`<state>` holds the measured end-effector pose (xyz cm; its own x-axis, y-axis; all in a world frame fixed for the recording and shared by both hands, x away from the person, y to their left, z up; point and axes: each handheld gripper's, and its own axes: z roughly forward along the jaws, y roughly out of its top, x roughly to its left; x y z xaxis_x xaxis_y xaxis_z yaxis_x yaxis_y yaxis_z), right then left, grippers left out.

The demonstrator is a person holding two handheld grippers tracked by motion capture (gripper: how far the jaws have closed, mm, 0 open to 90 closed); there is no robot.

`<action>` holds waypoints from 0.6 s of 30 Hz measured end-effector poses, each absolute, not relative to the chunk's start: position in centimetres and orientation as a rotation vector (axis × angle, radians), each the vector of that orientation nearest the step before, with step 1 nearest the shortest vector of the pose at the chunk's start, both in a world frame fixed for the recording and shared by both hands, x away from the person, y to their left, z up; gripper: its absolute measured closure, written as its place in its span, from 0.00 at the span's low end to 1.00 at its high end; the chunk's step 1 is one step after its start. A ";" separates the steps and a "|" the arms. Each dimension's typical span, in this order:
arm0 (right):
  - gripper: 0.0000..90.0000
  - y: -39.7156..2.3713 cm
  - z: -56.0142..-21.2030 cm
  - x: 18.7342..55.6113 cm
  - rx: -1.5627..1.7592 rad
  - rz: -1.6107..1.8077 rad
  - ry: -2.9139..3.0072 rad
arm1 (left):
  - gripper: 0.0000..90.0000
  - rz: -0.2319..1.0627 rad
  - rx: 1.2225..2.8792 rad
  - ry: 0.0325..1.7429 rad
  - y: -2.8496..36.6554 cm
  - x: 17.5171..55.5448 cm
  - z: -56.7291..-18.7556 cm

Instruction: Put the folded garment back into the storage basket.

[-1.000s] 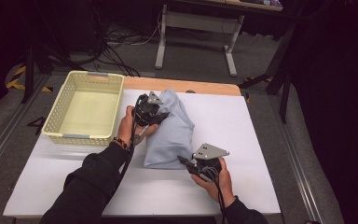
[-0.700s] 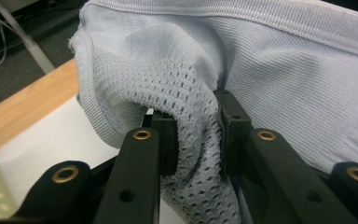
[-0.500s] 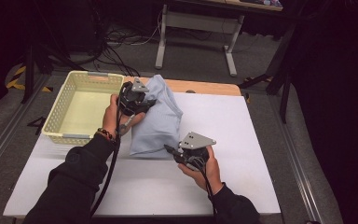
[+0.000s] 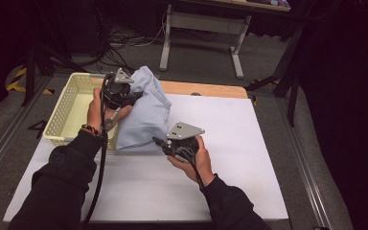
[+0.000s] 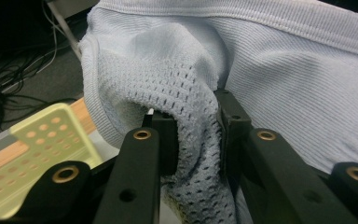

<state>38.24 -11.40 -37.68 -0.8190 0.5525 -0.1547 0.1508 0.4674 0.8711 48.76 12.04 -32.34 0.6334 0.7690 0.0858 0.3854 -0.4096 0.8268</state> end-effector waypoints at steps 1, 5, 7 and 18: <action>0.83 -10.9 -37.5 38.5 0.587 1.310 2.304 | 0.82 0.594 2.026 0.909 12.3 48.8 -32.3; 0.83 -9.9 -37.1 39.0 0.576 1.317 2.304 | 0.82 0.613 2.023 0.923 13.4 48.9 -32.0; 0.83 -9.6 -37.1 39.0 0.570 1.315 2.306 | 0.82 0.622 2.023 0.931 13.9 49.0 -31.9; 0.83 -6.1 -37.0 40.3 0.541 1.326 2.318 | 0.82 0.658 2.006 0.987 17.3 49.5 -31.7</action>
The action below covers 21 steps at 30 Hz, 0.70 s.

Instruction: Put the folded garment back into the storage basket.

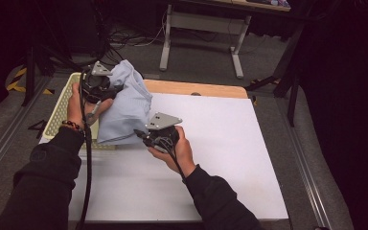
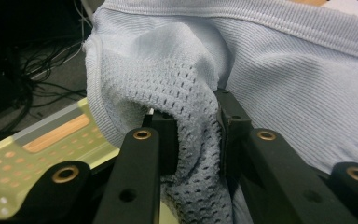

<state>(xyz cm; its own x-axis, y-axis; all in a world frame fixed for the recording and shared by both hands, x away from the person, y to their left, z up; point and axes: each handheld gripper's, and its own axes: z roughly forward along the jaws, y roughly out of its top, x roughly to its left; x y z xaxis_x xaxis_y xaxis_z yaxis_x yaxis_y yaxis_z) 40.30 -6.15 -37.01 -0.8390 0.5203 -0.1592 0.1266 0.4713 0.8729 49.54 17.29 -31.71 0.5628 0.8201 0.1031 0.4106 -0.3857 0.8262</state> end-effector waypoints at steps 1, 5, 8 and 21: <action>0.83 -5.7 -37.0 40.5 0.538 1.327 2.320 | 0.82 0.658 2.007 0.989 17.6 49.6 -31.7; 0.82 -4.3 -37.1 40.9 0.537 1.339 2.321 | 0.82 0.666 1.989 1.021 19.0 49.8 -31.6; 0.82 -3.4 -37.2 41.3 0.542 1.353 2.325 | 0.82 0.672 1.989 1.028 19.7 50.0 -31.7; 0.82 0.4 -38.5 43.3 0.617 1.388 2.323 | 0.82 0.695 2.026 1.090 22.5 51.8 -32.4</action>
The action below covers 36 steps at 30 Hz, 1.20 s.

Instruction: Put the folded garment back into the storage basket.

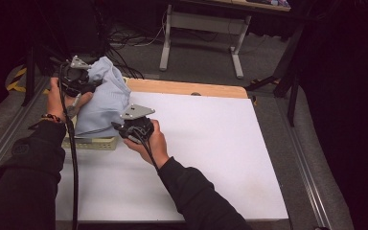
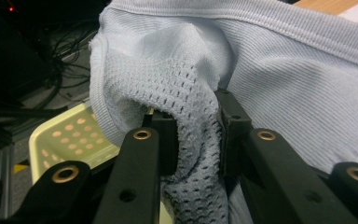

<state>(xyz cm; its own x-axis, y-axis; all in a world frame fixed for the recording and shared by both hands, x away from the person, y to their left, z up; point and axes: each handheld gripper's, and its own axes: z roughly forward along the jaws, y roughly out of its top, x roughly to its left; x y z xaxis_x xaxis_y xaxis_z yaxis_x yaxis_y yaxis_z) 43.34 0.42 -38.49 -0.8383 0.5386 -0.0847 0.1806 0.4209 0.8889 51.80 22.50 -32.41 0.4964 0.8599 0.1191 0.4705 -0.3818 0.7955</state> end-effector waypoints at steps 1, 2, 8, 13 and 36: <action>0.82 0.4 -38.5 43.3 0.617 1.388 2.323 | 0.82 0.702 2.029 1.093 22.7 52.0 -32.5; 0.82 0.7 -38.6 43.5 0.622 1.388 2.327 | 0.82 0.696 2.034 1.102 23.0 52.1 -32.6; 0.82 2.6 -39.2 44.2 0.632 1.366 2.334 | 0.82 0.708 2.056 1.134 24.0 53.1 -33.5; 0.82 3.8 -40.1 44.8 0.641 1.331 2.354 | 0.82 0.699 2.082 1.166 24.7 53.9 -34.6; 0.78 5.1 -42.0 44.7 0.642 1.273 2.436 | 0.81 0.608 2.238 1.203 24.3 55.0 -37.9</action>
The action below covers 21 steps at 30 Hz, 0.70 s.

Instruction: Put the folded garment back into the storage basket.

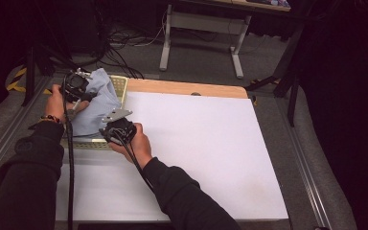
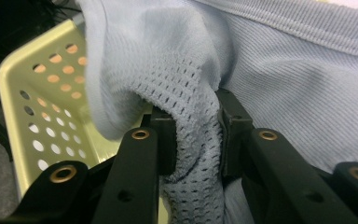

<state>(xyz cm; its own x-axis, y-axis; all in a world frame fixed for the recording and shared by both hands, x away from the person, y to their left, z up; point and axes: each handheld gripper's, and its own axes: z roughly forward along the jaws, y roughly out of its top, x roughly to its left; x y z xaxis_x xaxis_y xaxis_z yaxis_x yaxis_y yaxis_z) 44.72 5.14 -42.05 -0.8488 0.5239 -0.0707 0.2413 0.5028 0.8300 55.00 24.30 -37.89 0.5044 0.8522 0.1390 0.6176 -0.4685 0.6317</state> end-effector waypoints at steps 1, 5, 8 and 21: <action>0.78 5.2 -42.1 44.7 0.640 1.273 2.436 | 0.81 0.614 2.247 1.200 24.3 55.1 -38.0; 0.74 5.3 -42.2 44.5 0.637 1.280 2.435 | 0.81 0.567 2.291 1.218 24.2 55.3 -38.7; 0.72 5.3 -42.2 44.4 0.639 1.278 2.436 | 0.81 0.558 2.317 1.223 24.2 55.5 -39.3; 0.51 3.5 -41.3 43.5 0.685 1.362 2.365 | 0.74 0.602 2.362 1.232 23.9 55.6 -40.6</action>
